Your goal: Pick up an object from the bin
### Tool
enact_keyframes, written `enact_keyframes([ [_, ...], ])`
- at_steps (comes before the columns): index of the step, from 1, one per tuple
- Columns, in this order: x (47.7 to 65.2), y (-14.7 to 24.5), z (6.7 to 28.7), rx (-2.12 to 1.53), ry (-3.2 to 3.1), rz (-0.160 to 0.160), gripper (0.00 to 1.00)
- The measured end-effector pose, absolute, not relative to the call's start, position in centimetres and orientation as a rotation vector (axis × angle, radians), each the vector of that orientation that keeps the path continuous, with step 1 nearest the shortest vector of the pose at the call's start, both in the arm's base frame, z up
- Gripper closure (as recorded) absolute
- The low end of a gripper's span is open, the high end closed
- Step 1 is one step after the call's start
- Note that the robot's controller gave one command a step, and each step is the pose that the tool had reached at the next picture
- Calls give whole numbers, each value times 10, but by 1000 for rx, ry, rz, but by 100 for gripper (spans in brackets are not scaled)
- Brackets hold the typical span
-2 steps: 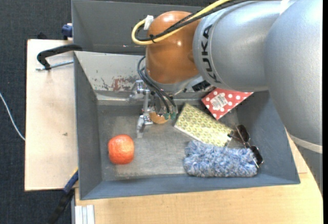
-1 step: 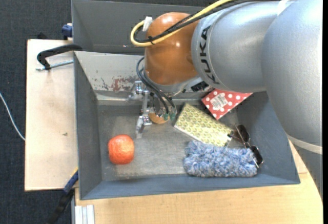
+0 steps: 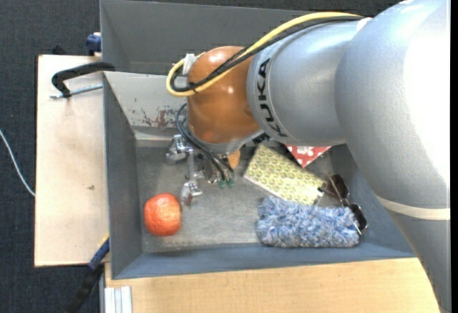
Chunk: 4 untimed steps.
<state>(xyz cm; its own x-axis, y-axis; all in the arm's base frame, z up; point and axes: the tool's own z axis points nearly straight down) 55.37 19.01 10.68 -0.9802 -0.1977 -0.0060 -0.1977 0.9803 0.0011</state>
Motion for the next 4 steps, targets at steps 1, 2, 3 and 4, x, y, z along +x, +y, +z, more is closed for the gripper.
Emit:
enact_keyframes([
  [1,527,216,76,-396,3115,-6,100],
  [2,527,216,76,-396,3115,-6,100],
  [3,520,216,117,-400,3120,0,100],
  [4,518,214,180,-406,3114,2,100],
])
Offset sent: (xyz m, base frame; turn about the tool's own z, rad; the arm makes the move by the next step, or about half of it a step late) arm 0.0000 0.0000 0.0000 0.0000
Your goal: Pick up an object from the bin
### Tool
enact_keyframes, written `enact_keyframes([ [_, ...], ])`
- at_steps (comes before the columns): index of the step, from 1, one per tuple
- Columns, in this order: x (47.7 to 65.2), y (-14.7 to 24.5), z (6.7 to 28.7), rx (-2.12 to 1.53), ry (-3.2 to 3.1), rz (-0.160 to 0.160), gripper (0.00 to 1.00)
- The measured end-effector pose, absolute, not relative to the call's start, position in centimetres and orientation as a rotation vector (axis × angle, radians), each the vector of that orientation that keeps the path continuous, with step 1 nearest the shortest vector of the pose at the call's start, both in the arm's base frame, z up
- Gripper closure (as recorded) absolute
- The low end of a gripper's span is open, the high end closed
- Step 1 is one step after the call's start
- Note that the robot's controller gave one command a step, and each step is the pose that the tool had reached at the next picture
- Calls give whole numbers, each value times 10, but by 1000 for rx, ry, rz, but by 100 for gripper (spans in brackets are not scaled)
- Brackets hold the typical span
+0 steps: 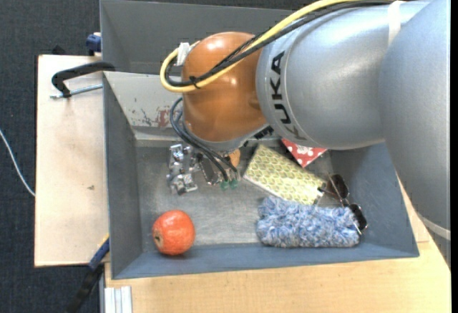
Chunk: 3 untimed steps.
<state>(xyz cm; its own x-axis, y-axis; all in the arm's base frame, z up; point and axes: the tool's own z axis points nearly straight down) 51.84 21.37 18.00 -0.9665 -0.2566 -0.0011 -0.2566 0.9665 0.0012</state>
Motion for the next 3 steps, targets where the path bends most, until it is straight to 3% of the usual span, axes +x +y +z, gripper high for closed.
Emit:
enact_keyframes([
  [1,517,213,157,173,3136,3,0],
  [2,516,214,144,228,3136,0,0],
  [3,514,217,85,-161,3121,-2,100],
])
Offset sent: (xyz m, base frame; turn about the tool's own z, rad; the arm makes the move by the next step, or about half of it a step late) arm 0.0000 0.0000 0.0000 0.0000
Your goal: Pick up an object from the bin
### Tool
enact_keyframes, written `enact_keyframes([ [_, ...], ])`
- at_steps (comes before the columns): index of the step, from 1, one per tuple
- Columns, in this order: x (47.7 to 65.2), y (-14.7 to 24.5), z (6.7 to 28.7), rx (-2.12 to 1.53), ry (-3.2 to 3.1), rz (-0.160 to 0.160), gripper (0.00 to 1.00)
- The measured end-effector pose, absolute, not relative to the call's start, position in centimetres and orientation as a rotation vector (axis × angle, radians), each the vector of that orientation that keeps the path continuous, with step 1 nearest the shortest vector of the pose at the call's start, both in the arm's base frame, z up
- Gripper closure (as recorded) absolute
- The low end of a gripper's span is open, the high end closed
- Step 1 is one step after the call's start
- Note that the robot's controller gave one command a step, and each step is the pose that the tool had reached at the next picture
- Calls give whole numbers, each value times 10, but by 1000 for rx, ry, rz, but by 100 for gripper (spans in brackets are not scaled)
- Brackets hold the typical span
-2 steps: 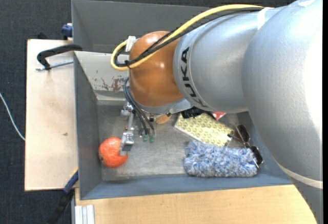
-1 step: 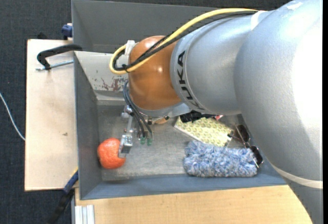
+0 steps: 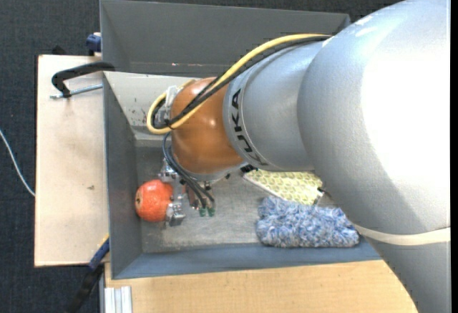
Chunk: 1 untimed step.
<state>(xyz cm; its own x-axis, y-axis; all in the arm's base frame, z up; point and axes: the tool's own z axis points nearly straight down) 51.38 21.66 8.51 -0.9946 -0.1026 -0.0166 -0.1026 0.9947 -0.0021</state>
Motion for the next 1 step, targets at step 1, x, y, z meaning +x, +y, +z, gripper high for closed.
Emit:
enact_keyframes([
  [1,514,217,85,-160,3121,-2,100],
])
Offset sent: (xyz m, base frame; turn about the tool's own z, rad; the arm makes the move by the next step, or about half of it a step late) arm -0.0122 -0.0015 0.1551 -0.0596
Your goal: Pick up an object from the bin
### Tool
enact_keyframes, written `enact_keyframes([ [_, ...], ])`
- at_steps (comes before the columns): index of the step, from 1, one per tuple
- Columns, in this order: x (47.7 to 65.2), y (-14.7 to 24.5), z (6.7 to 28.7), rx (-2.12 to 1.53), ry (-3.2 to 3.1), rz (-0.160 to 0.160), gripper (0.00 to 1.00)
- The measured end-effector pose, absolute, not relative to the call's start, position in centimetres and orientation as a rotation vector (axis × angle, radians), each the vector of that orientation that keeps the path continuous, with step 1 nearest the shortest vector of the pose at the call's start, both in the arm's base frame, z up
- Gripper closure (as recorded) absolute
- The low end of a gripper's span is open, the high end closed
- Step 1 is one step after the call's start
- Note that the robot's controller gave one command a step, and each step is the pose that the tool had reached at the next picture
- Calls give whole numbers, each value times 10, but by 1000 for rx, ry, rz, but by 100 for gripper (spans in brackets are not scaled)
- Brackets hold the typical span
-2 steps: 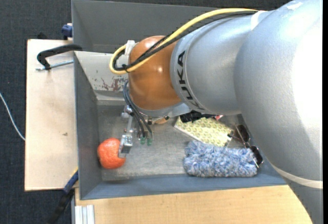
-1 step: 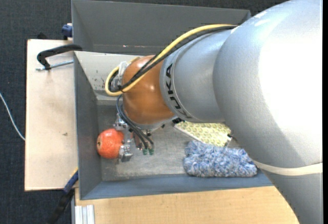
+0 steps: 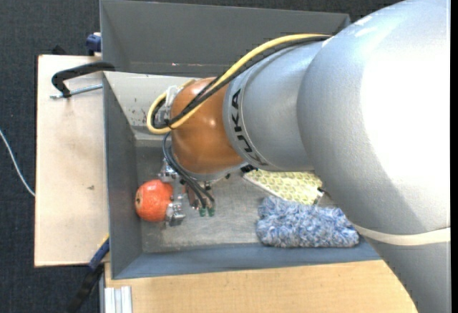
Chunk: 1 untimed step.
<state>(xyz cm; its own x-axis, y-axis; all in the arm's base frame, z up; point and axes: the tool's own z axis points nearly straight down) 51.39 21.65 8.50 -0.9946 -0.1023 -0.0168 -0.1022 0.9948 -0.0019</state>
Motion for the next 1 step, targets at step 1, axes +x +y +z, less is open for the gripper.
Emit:
enact_keyframes([
  [1,504,217,244,-255,3121,6,100],
])
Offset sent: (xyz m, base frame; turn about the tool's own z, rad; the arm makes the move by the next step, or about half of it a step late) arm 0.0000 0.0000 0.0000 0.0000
